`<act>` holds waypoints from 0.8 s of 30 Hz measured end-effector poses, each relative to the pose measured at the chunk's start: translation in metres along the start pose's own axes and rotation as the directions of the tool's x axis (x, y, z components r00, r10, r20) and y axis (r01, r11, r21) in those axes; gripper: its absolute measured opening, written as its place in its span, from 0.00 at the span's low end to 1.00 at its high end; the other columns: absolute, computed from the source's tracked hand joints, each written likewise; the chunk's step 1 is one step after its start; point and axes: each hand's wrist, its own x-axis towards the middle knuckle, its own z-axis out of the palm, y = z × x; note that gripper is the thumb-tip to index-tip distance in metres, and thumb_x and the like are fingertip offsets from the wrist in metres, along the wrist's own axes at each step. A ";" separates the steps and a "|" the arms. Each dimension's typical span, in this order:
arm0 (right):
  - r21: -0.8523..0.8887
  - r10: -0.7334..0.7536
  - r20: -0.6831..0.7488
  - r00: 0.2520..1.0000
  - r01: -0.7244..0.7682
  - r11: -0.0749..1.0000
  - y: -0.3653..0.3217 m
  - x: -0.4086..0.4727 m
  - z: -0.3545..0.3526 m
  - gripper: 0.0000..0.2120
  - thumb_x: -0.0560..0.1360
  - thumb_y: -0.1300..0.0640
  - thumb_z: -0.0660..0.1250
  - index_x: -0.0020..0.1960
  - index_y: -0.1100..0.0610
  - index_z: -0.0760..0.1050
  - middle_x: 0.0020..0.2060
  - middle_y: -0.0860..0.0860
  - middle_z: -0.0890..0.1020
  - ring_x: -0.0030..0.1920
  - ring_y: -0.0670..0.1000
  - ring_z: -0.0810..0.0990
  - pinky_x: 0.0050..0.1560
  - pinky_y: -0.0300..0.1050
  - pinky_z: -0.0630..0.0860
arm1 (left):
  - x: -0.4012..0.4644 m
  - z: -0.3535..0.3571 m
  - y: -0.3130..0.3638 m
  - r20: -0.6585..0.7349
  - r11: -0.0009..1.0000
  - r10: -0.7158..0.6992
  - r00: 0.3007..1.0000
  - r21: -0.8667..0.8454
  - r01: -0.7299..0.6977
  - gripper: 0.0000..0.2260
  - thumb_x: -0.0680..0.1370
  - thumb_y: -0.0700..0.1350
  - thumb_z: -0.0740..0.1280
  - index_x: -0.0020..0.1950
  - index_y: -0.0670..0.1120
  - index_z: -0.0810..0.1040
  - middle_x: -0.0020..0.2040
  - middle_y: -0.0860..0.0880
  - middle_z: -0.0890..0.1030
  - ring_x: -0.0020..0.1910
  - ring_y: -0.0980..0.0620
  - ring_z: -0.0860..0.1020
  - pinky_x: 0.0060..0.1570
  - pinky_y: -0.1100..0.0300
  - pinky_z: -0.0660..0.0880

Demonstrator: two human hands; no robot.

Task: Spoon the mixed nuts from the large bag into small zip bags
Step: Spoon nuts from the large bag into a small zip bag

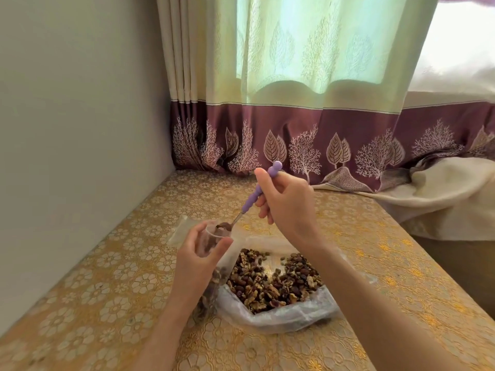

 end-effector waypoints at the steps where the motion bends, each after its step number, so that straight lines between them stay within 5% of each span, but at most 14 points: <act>1: -0.005 -0.018 0.013 1.000 0.018 1.000 0.000 0.000 0.000 0.18 0.79 0.54 0.62 0.34 0.61 0.76 0.27 0.51 0.83 0.22 0.48 0.75 0.22 0.35 0.68 | 0.000 -0.001 0.000 0.004 1.000 0.000 1.000 0.018 0.000 0.34 0.62 0.61 0.70 0.64 0.46 0.73 0.53 0.58 0.79 0.48 0.69 0.77 0.44 0.77 0.71; 6: 0.017 -0.070 -0.020 0.997 0.071 0.997 0.005 -0.002 -0.012 0.19 0.80 0.55 0.62 0.34 0.64 0.76 0.28 0.51 0.83 0.21 0.47 0.74 0.23 0.34 0.68 | 0.001 -0.002 -0.001 0.026 0.996 -0.012 1.000 0.087 0.009 0.34 0.64 0.60 0.71 0.65 0.46 0.71 0.48 0.62 0.81 0.45 0.68 0.78 0.40 0.77 0.72; 9: 0.042 -0.048 -0.064 0.997 0.051 0.998 0.010 -0.007 -0.025 0.19 0.80 0.55 0.61 0.35 0.64 0.77 0.29 0.52 0.84 0.22 0.47 0.74 0.22 0.37 0.69 | 0.000 -0.003 0.000 0.069 0.991 -0.032 0.997 0.130 0.023 0.38 0.63 0.69 0.69 0.66 0.48 0.70 0.60 0.51 0.78 0.58 0.55 0.77 0.52 0.67 0.73; 17: 0.147 0.180 -0.299 0.937 -0.142 0.979 0.048 -0.040 -0.067 0.17 0.80 0.55 0.60 0.35 0.60 0.76 0.25 0.49 0.81 0.23 0.46 0.74 0.21 0.35 0.70 | 0.001 -0.006 0.001 0.100 0.986 -0.070 0.993 0.161 0.053 0.46 0.58 0.73 0.67 0.68 0.47 0.69 0.67 0.47 0.73 0.65 0.48 0.72 0.64 0.45 0.70; 20: 0.131 0.278 -0.291 0.915 -0.250 0.960 0.071 -0.058 -0.077 0.17 0.80 0.54 0.60 0.37 0.62 0.76 0.27 0.51 0.82 0.23 0.47 0.75 0.21 0.36 0.70 | -0.002 -0.006 0.003 0.122 0.977 -0.048 0.991 0.212 0.021 0.48 0.56 0.76 0.65 0.67 0.47 0.69 0.63 0.55 0.75 0.62 0.56 0.73 0.63 0.51 0.71; 22: 0.114 0.315 -0.282 0.906 -0.295 0.949 0.082 -0.067 -0.081 0.17 0.80 0.54 0.61 0.36 0.61 0.76 0.27 0.51 0.83 0.23 0.47 0.76 0.21 0.36 0.71 | -0.005 -0.008 0.004 0.126 0.971 -0.016 0.992 0.237 -0.015 0.47 0.55 0.77 0.64 0.65 0.49 0.70 0.54 0.68 0.75 0.54 0.68 0.74 0.57 0.61 0.72; 24: 0.101 0.317 -0.271 0.909 -0.300 0.948 0.087 -0.072 -0.083 0.16 0.80 0.54 0.61 0.36 0.60 0.76 0.28 0.52 0.83 0.23 0.48 0.76 0.21 0.36 0.72 | -0.011 -0.012 0.000 0.140 0.969 -0.007 0.990 0.244 -0.027 0.43 0.57 0.74 0.67 0.66 0.52 0.68 0.49 0.74 0.71 0.51 0.70 0.72 0.50 0.68 0.70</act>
